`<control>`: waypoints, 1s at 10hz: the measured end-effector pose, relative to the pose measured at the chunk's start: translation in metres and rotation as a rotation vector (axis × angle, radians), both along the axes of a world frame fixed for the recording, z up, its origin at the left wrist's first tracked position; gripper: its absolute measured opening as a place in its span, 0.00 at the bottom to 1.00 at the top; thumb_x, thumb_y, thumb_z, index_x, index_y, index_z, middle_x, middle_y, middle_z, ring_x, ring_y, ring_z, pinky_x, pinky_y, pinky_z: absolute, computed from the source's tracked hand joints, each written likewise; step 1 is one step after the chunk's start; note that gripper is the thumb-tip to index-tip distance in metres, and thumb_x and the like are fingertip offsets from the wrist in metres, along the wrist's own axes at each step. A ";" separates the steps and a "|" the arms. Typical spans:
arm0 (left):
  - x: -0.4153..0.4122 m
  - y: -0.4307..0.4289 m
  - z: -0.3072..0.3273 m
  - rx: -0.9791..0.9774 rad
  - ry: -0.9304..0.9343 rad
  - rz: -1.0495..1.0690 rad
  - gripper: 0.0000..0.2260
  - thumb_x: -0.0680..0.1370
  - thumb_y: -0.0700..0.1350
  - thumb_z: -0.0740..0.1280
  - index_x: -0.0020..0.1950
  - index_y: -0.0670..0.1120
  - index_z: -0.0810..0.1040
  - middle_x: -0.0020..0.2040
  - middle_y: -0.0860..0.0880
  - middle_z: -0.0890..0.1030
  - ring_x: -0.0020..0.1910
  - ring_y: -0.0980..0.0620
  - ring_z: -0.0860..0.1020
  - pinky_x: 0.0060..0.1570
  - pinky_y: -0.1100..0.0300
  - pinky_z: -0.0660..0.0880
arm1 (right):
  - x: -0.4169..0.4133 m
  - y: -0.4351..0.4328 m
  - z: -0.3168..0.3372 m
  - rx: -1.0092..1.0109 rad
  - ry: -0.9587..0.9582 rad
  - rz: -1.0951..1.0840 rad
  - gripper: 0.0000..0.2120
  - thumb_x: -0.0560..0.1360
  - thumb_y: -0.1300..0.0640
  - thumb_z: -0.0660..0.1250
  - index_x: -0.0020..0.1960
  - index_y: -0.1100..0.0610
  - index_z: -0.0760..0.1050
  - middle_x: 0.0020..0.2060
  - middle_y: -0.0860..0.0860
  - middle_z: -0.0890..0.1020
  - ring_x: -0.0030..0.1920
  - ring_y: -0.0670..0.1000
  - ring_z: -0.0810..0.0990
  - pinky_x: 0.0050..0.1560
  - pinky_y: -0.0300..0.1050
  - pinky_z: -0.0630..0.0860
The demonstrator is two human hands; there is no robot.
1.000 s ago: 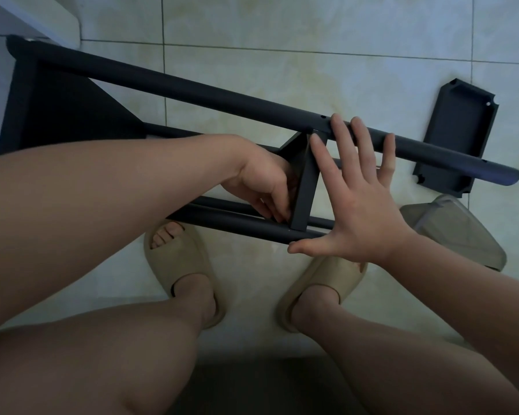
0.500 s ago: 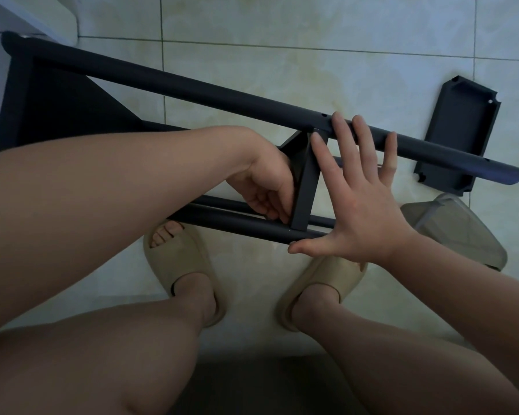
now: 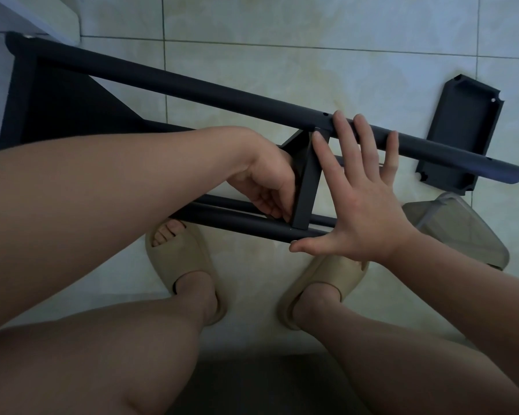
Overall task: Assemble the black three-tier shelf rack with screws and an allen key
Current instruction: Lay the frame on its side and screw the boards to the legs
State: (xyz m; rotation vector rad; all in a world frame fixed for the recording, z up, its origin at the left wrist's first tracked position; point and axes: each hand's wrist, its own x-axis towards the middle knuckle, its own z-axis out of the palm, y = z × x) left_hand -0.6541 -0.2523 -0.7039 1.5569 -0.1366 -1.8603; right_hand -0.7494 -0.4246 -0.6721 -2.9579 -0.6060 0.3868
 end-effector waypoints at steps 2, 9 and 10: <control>-0.001 0.004 -0.002 0.005 0.012 -0.010 0.09 0.75 0.35 0.70 0.54 0.43 0.82 0.45 0.48 0.85 0.45 0.52 0.82 0.47 0.60 0.77 | 0.000 0.000 0.000 0.003 -0.001 0.003 0.66 0.61 0.13 0.55 0.83 0.59 0.51 0.82 0.62 0.49 0.81 0.66 0.44 0.74 0.75 0.38; 0.007 0.005 -0.004 0.003 -0.017 -0.144 0.10 0.76 0.41 0.72 0.56 0.47 0.83 0.49 0.52 0.87 0.52 0.53 0.83 0.55 0.56 0.77 | 0.000 0.000 0.000 0.000 -0.001 0.000 0.66 0.61 0.14 0.55 0.83 0.58 0.50 0.82 0.62 0.48 0.81 0.66 0.43 0.74 0.75 0.38; 0.009 0.005 -0.003 -0.005 -0.008 -0.185 0.09 0.77 0.43 0.71 0.56 0.49 0.82 0.50 0.52 0.87 0.51 0.54 0.84 0.56 0.56 0.77 | 0.000 0.000 0.000 0.002 -0.003 0.001 0.66 0.62 0.14 0.55 0.83 0.58 0.50 0.82 0.62 0.49 0.81 0.66 0.43 0.74 0.75 0.38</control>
